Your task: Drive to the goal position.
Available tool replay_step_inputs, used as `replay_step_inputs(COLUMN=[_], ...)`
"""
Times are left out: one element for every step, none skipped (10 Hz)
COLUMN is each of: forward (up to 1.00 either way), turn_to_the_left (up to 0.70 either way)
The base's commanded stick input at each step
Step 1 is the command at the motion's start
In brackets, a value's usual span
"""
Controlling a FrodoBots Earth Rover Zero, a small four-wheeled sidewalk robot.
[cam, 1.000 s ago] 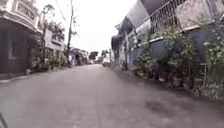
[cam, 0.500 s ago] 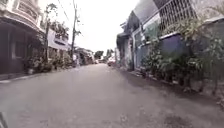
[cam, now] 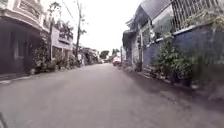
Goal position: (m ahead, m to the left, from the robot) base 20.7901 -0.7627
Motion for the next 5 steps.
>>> replay_step_inputs(forward=[0.85, 0.85, 0.85, 0.85, 0.85], turn_to_the_left=[-0.19, -0.25, -0.06, 0.04, 0.09])
